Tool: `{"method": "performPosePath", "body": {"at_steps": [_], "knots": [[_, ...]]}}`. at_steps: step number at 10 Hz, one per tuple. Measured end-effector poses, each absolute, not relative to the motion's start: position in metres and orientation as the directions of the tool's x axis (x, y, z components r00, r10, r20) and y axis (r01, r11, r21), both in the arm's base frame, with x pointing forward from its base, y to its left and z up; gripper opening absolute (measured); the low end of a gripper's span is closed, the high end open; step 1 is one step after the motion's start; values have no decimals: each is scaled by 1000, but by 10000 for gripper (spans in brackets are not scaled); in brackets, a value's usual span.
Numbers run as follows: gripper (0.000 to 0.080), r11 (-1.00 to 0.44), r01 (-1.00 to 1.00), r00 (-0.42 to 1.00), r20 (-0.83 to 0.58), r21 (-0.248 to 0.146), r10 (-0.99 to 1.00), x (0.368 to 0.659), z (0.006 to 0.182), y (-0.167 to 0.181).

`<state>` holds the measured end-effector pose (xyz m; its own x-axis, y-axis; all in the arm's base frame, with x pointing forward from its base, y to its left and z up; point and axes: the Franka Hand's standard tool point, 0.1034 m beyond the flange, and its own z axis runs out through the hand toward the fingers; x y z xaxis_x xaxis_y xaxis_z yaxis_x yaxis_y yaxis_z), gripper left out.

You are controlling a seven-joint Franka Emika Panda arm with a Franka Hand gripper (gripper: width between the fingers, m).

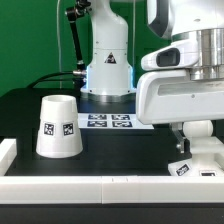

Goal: Assemble lamp

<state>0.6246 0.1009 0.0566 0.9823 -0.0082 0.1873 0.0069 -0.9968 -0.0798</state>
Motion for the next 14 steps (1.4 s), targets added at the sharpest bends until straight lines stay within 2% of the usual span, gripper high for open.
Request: {"method": "performPosePath", "body": {"at_steps": [4, 5, 6, 10, 13, 14], "knots": [[545, -997, 11, 982, 189, -80, -4, 625, 56, 101], [667, -997, 11, 982, 189, -80, -4, 625, 56, 101], [692, -997, 10, 982, 188, -79, -5, 624, 56, 101], [699, -991, -107, 991, 69, -84, -113, 577, 82, 99], [699, -990, -116, 991, 57, -77, -120, 538, 81, 116], [699, -991, -112, 992, 57, -78, -117, 540, 81, 115]]}}
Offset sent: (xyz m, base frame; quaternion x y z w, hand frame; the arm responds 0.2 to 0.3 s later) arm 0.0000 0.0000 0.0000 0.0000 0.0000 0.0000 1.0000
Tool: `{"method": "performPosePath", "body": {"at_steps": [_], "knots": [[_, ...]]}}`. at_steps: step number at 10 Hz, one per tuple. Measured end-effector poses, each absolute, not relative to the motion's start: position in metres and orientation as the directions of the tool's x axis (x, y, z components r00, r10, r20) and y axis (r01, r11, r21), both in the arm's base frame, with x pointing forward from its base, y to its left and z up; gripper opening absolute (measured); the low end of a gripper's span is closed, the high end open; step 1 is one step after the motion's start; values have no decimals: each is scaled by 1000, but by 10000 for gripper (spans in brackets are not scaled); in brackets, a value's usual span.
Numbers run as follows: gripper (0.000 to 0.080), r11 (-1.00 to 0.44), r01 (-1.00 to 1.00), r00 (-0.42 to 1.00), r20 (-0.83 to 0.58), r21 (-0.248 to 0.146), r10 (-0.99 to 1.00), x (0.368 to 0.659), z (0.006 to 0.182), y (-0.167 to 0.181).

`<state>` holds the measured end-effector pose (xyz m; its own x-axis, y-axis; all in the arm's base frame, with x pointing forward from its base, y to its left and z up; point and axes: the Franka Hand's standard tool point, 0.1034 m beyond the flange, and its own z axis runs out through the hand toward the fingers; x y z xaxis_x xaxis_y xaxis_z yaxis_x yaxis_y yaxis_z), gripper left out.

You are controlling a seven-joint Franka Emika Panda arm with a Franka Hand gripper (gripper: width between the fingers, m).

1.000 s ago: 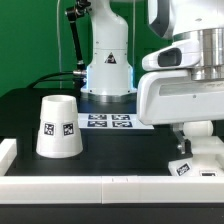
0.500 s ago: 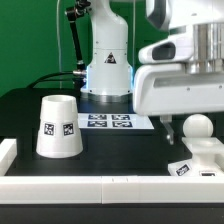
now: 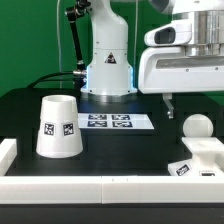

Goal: Assemble lamp

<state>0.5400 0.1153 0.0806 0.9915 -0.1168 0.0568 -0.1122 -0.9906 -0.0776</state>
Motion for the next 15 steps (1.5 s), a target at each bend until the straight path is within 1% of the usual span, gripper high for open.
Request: {"method": "performPosePath", "body": {"at_steps": [4, 5, 6, 7, 8, 10, 11, 12, 13, 14, 15], "knots": [[699, -988, -135, 989, 52, -78, -139, 537, 80, 117], [699, -962, -261, 964, 30, -78, -264, 523, 81, 125], [699, -944, -322, 946, 9, -74, -324, 505, 80, 135], [699, -933, -353, 936, -16, -66, -353, 487, 74, 141], [699, -921, -381, 924, -23, -75, -381, 478, 69, 143], [699, -922, -381, 925, -20, -74, -380, 466, 61, 139], [699, -926, -372, 928, -46, -63, -370, 467, 62, 138], [699, -926, -371, 928, -43, -65, -369, 469, 62, 138], [699, -931, -360, 932, -59, -59, -357, 467, 61, 137], [699, -939, -342, 932, -143, -41, -333, 462, 61, 132], [699, -946, -320, 935, -180, -56, -306, 465, 60, 129]]}}
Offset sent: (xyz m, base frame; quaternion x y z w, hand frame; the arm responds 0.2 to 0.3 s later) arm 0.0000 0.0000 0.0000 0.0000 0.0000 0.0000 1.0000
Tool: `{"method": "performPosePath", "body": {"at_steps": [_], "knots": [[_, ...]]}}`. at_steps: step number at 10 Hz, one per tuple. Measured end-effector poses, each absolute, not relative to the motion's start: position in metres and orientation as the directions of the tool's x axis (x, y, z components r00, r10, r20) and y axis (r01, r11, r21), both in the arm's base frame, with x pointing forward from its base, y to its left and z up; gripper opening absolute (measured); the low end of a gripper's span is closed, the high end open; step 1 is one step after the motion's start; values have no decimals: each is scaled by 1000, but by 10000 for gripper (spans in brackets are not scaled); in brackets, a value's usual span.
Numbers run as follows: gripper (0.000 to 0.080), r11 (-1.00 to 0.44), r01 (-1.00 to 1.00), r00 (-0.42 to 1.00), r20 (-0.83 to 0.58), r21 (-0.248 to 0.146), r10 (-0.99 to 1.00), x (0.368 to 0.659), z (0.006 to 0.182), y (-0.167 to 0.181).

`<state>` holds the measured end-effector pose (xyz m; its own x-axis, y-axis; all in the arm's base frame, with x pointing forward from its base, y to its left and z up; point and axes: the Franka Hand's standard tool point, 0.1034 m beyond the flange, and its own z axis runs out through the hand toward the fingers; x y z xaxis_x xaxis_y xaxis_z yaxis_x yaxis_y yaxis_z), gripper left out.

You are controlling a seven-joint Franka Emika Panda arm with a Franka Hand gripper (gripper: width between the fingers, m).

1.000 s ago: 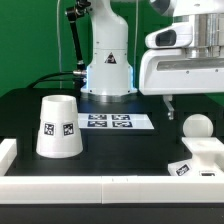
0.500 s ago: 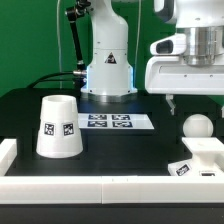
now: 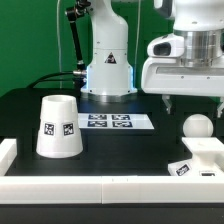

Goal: Assemble lamp

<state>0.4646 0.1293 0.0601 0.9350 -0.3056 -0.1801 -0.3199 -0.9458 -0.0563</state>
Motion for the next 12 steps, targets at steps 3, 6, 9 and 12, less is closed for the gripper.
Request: {"method": "performPosePath", "body": {"at_steps": [3, 6, 9, 12], "knots": [[699, -946, -318, 911, -299, -66, -285, 457, 50, 134], [699, -939, -341, 846, -451, -46, -285, 454, 49, 138], [699, -938, -346, 753, -602, -18, -266, 451, 46, 134], [699, -942, -335, 674, -701, -13, -230, 456, 47, 141]]}}
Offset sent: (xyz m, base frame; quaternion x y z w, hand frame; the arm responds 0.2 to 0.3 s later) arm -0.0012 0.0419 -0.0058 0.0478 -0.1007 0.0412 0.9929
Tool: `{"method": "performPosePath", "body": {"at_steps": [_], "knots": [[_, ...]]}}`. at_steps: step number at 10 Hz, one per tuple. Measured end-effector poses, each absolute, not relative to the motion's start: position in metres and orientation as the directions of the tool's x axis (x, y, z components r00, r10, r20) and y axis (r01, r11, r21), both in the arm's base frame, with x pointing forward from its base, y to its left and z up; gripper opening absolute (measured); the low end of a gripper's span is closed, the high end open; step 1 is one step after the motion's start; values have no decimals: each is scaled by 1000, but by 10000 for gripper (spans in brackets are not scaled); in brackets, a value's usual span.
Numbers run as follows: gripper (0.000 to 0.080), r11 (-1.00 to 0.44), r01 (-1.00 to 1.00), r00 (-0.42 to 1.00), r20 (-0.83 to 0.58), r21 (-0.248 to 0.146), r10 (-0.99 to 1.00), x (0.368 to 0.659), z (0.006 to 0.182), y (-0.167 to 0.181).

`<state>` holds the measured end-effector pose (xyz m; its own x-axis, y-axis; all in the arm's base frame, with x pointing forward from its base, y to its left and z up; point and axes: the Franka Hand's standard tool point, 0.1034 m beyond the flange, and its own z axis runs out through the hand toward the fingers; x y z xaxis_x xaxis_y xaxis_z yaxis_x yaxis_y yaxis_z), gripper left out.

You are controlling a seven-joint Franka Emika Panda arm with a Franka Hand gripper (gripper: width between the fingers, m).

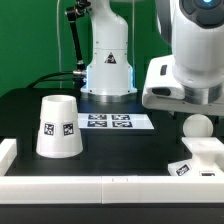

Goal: Assemble lamp

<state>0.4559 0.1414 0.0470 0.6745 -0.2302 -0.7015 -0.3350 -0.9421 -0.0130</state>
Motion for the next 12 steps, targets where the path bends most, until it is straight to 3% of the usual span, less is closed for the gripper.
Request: {"method": "performPosePath", "body": {"at_steps": [5, 12], "knots": [[699, -929, -370, 649, -721, -21, -242, 464, 41, 144], [699, -933, -361, 650, -720, -11, -243, 440, 23, 153]]}}
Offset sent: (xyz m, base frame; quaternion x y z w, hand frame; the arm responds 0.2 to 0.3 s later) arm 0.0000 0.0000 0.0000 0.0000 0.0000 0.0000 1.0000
